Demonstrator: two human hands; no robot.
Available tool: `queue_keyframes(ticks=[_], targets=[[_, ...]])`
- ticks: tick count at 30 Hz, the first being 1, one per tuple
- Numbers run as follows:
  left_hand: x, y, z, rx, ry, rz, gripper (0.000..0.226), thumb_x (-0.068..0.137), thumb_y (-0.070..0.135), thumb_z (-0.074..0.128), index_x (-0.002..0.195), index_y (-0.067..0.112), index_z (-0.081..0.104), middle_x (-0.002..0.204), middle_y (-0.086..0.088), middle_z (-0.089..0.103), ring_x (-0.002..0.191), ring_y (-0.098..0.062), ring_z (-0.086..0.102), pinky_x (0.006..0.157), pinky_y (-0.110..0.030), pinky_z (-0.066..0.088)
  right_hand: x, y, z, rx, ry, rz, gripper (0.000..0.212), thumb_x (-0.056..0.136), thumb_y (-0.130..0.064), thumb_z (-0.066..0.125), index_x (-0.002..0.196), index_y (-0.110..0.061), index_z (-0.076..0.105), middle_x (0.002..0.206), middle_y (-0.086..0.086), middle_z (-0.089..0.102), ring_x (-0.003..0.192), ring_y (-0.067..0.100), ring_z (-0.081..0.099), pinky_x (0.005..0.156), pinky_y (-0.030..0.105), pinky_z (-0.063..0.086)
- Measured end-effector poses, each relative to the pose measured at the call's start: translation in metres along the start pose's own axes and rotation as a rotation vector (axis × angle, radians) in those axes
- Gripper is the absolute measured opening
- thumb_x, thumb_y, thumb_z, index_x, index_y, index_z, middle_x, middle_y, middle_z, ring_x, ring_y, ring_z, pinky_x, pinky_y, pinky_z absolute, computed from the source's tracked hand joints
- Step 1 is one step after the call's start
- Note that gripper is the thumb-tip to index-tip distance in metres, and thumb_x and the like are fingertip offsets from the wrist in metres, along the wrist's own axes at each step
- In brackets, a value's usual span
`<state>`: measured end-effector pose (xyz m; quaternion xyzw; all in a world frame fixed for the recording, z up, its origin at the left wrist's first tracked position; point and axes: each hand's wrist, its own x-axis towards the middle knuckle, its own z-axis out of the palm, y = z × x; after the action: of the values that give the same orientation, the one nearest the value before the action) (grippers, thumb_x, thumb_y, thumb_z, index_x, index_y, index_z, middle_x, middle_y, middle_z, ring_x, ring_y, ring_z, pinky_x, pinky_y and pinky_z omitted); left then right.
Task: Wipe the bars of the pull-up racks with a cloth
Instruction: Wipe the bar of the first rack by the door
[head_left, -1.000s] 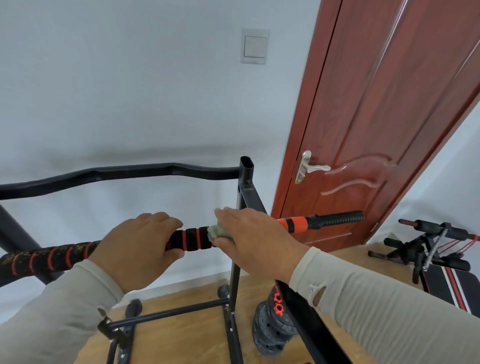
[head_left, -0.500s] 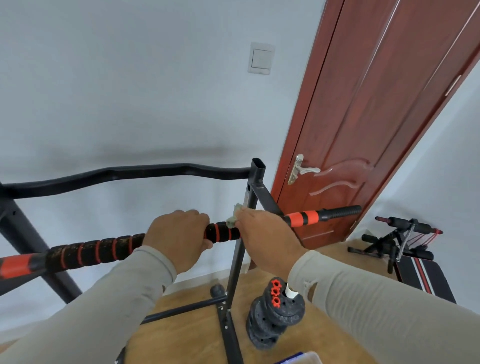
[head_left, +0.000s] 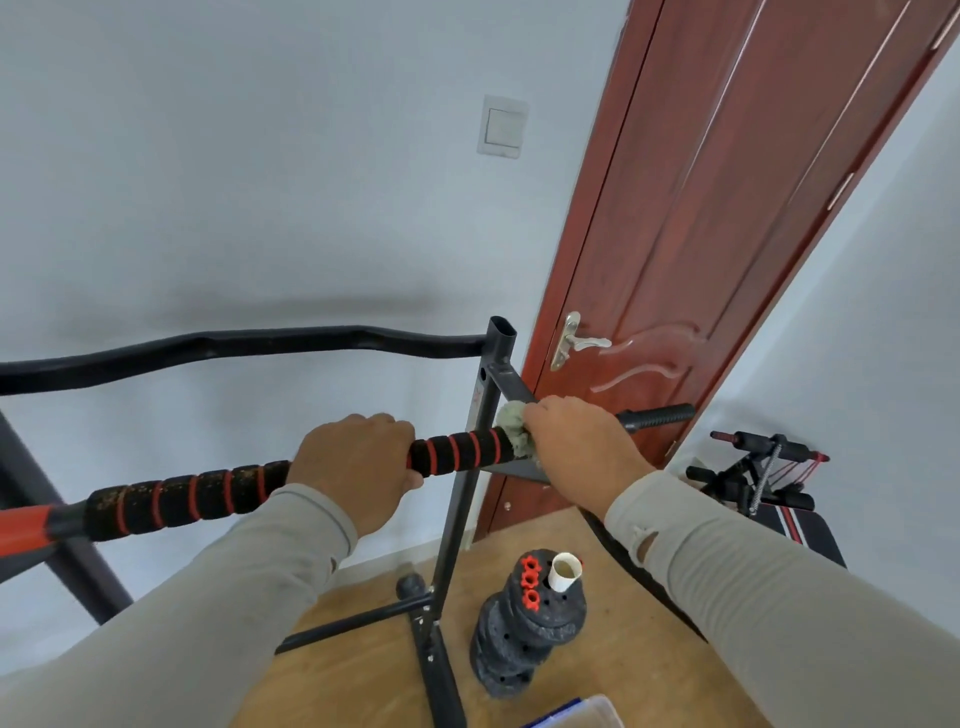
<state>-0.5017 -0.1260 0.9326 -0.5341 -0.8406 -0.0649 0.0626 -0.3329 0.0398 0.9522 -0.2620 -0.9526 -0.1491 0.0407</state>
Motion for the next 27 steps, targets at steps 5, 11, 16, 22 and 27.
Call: queue_keyframes(ticks=[5,11,16,22,27], targets=[[0.0,0.0,-0.001,-0.003,0.0,-0.009,0.025,0.094,0.052,0.058,0.108,0.031,0.059,0.092,0.009,0.06,0.081,-0.015,0.059,0.071,-0.03,0.048,0.012,-0.04,0.002,0.224,0.011,0.015,0.014,0.089,-0.009,0.059,0.089,-0.021,0.052,0.088,-0.001,0.062,0.08,0.022,0.065,0.07,0.035,0.054],[-0.001,-0.001,-0.001,0.027,0.004,0.005,0.026,0.097,0.054,0.051,0.107,0.031,0.059,0.096,0.01,0.06,0.087,-0.016,0.059,0.071,-0.031,0.048,0.012,-0.07,0.02,0.398,0.239,-0.114,0.012,0.1,-0.019,0.054,0.088,-0.021,0.054,0.085,-0.004,0.057,0.075,0.019,0.056,0.073,0.038,0.054],[-0.008,-0.006,-0.004,0.001,-0.001,0.048,0.023,0.099,0.047,0.048,0.116,0.033,0.055,0.105,0.012,0.059,0.094,-0.013,0.057,0.076,-0.029,0.049,0.007,-0.047,0.019,0.433,0.179,-0.203,0.015,0.103,-0.02,0.053,0.114,-0.017,0.063,0.11,0.0,0.064,0.099,0.022,0.062,0.093,0.039,0.053],[-0.018,-0.026,-0.014,0.024,-0.019,-0.007,0.023,0.098,0.051,0.048,0.113,0.036,0.056,0.097,0.013,0.058,0.087,-0.009,0.057,0.077,-0.029,0.054,0.013,-0.051,0.033,0.384,0.194,-0.176,0.02,0.096,-0.013,0.057,0.113,-0.024,0.057,0.112,-0.007,0.061,0.095,0.015,0.059,0.093,0.029,0.048],[-0.019,-0.023,-0.015,0.035,-0.018,-0.018,0.024,0.097,0.052,0.051,0.114,0.037,0.057,0.095,0.013,0.059,0.084,-0.009,0.058,0.078,-0.031,0.056,0.022,-0.021,0.016,0.292,0.036,-0.118,0.032,0.081,0.0,0.064,0.085,-0.03,0.056,0.087,-0.006,0.059,0.081,0.018,0.063,0.073,0.039,0.057]])
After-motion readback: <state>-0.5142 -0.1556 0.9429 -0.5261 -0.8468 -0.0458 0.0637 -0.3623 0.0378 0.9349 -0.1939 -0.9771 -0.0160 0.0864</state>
